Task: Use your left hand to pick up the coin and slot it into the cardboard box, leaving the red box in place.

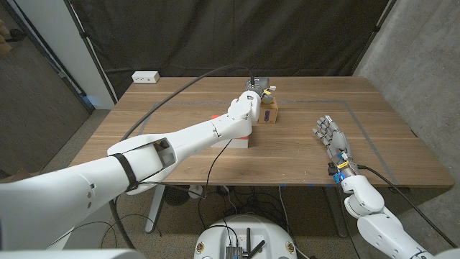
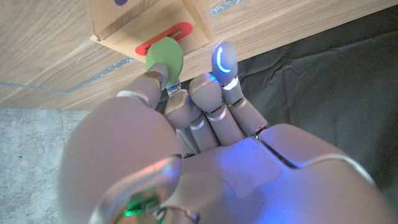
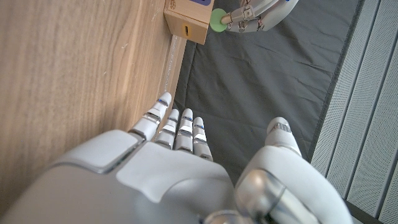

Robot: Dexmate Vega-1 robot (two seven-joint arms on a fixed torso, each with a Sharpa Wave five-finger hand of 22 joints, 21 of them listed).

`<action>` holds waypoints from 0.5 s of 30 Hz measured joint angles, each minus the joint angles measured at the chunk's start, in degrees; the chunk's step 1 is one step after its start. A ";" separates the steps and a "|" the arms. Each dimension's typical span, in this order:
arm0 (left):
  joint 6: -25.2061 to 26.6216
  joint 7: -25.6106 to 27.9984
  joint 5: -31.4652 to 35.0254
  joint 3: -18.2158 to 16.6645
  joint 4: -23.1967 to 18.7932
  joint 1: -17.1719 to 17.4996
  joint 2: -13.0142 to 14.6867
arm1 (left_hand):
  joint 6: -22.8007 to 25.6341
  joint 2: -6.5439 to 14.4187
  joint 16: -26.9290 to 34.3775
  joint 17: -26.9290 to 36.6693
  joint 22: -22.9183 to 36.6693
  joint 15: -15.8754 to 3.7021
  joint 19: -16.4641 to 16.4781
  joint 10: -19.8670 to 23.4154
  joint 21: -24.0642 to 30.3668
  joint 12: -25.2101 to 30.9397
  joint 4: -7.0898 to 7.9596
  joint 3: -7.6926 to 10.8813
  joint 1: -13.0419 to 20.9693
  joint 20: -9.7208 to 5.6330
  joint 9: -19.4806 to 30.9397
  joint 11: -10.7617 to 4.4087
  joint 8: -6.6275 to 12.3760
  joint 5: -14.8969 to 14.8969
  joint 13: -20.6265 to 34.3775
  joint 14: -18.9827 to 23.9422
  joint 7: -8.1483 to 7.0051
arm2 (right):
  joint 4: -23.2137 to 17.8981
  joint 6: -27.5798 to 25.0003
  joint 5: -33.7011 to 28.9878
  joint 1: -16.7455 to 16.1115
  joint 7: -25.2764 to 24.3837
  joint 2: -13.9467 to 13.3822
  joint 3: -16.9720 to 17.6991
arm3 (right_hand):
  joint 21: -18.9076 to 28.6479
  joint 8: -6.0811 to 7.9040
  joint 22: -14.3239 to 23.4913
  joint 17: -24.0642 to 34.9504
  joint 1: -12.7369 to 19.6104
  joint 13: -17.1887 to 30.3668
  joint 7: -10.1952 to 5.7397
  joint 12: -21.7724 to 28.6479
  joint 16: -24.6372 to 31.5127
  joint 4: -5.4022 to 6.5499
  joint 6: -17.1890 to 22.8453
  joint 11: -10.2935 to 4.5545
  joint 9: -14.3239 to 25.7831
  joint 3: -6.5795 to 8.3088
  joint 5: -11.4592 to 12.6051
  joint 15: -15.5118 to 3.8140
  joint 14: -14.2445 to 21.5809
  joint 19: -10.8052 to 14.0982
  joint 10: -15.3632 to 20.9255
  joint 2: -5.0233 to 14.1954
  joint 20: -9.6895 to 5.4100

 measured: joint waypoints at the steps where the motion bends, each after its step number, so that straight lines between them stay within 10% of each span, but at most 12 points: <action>1: 0.03 -0.01 0.00 0.03 0.00 -0.02 0.00 | 0.02 0.00 0.00 0.00 0.00 0.02 0.00 0.00 0.00 0.00 0.00 0.00 0.00 0.00 0.08 0.00 0.00 0.00 -0.03 0.02 -0.02 | 0.01 0.02 0.00 0.01 0.00 0.00 0.00 | 0.00 0.00 0.00 0.00 0.00 0.00 0.00 0.00 0.00 0.00 0.00 0.00 0.00 0.00 0.00 0.00 0.00 0.00 0.00 0.00 0.00; 15: -0.30 -0.03 -0.53 0.55 1.49 -0.39 -0.59 | 0.26 0.00 0.00 -0.08 0.05 0.10 0.00 0.01 0.00 0.00 0.00 0.00 0.00 0.00 0.31 0.01 -0.23 0.00 0.22 0.10 -0.27 | 0.15 0.07 0.08 0.03 -0.02 0.10 0.00 | 0.00 0.00 0.00 0.00 0.00 0.00 0.00 0.00 0.00 0.00 0.00 0.00 0.00 0.00 0.00 0.00 0.00 0.00 0.00 0.00 0.00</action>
